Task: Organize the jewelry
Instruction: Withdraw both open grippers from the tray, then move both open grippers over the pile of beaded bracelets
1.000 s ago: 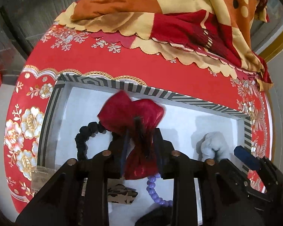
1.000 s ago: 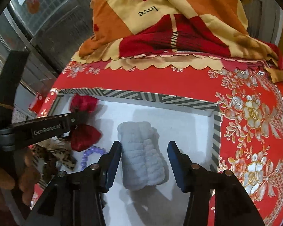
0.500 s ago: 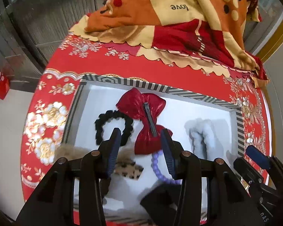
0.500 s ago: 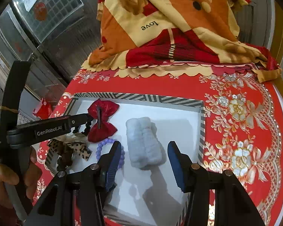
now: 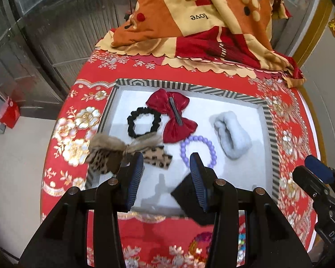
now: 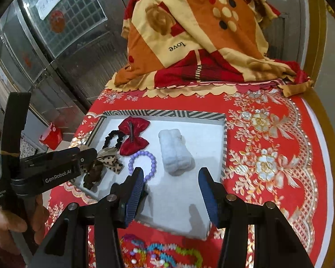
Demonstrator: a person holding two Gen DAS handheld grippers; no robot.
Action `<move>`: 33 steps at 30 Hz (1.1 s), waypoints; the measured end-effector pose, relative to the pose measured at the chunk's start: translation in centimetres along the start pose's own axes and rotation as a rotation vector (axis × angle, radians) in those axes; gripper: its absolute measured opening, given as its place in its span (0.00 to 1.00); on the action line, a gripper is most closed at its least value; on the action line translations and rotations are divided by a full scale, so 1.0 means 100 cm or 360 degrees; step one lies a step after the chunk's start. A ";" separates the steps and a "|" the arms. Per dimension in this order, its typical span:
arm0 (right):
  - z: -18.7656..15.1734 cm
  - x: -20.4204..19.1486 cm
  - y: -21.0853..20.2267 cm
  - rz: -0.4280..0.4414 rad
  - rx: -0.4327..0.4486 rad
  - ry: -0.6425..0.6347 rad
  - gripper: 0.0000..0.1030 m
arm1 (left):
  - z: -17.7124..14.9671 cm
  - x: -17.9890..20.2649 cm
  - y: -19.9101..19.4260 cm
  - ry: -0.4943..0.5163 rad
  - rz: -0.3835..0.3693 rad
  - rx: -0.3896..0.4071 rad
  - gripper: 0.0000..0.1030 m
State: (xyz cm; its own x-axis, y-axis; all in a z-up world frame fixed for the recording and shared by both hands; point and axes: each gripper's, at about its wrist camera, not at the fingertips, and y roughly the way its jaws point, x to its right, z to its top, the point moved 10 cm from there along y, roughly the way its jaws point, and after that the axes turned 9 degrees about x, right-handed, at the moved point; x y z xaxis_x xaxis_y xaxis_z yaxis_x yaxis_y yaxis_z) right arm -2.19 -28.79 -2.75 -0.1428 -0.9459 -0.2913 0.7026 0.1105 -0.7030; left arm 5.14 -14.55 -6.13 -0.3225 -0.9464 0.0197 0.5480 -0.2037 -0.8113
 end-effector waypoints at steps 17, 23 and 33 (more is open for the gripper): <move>-0.050 -0.024 -0.074 -0.0082 0.0055 -0.0014 0.48 | -0.047 -0.011 -0.075 0.0063 0.0011 0.0132 0.41; -0.069 -0.036 -0.084 -0.0108 0.0059 -0.0036 0.48 | -0.064 -0.017 -0.086 0.0057 0.0003 0.0124 0.41; -0.090 -0.042 -0.096 -0.0121 0.0037 -0.0010 0.48 | -0.083 -0.021 -0.097 0.0074 0.0000 0.0119 0.41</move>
State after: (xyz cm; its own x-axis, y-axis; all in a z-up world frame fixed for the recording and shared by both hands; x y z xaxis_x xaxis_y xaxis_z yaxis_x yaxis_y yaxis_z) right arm -14.59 -23.18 -0.61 -0.1920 -0.9531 -0.2339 0.7058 0.0315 -0.7077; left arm -5.91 -8.46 -3.11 -0.3573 -0.9340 -0.0086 0.6033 -0.2237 -0.7655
